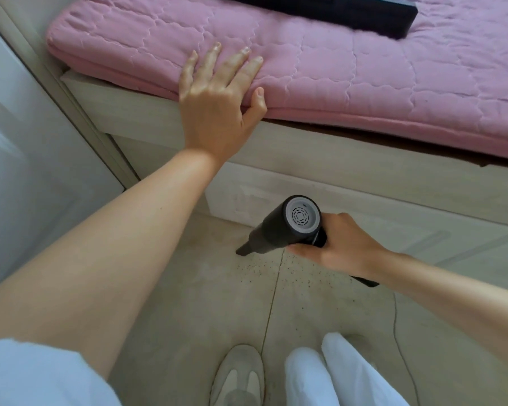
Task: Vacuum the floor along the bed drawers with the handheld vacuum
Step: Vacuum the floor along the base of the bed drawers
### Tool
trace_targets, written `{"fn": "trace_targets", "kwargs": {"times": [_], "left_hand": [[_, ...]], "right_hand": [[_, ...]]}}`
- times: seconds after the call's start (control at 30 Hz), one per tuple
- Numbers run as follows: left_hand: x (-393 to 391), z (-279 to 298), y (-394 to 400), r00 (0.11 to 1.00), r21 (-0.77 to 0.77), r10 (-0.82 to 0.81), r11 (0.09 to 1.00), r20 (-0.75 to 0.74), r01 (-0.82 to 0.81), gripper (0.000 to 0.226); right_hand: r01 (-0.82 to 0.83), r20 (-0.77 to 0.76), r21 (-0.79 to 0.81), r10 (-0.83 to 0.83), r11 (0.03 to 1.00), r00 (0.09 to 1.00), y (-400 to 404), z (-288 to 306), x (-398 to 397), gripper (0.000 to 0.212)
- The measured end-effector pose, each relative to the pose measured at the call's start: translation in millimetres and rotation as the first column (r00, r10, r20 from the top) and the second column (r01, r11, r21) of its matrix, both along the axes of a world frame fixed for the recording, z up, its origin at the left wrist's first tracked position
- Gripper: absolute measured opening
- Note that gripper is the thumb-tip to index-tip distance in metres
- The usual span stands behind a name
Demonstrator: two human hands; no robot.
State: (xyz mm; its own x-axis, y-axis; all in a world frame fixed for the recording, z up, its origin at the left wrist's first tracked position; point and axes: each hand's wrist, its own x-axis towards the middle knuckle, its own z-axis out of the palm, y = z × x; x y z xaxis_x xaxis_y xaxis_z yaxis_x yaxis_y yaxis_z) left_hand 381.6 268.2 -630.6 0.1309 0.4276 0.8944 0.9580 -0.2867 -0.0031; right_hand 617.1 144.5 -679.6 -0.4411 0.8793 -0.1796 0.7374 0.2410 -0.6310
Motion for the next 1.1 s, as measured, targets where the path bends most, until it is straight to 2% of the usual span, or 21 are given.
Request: {"fn": "trace_targets", "kwargs": {"times": [0.17,0.43,0.67,0.93,1.1], "left_hand": [[0,0,-1,1.000,0.000,0.016,1.000,-0.008,-0.016,0.039],[9,8,-3,0.999,-0.016,0.037,0.999,-0.002,-0.037,0.041],[28,7,-1,0.998,-0.034,0.031,0.999,-0.056,-0.033,0.044],[28,-2,1,0.998,-0.016,0.050,0.999,-0.037,-0.051,0.042],[25,-3,1,0.998,-0.004,0.049,0.999,-0.046,-0.049,0.042]], "right_hand": [[0.006,-0.035,0.016,-0.006,1.000,0.999,7,-3,-4,0.026],[-0.062,-0.048,-0.085,0.058,0.995,0.997,10,3,8,0.026],[-0.050,-0.072,-0.054,0.046,0.997,0.996,10,6,9,0.033],[-0.094,-0.100,-0.142,0.080,0.985,0.992,5,8,19,0.028],[-0.084,-0.118,-0.120,0.070,0.989,0.991,6,7,17,0.029]]}}
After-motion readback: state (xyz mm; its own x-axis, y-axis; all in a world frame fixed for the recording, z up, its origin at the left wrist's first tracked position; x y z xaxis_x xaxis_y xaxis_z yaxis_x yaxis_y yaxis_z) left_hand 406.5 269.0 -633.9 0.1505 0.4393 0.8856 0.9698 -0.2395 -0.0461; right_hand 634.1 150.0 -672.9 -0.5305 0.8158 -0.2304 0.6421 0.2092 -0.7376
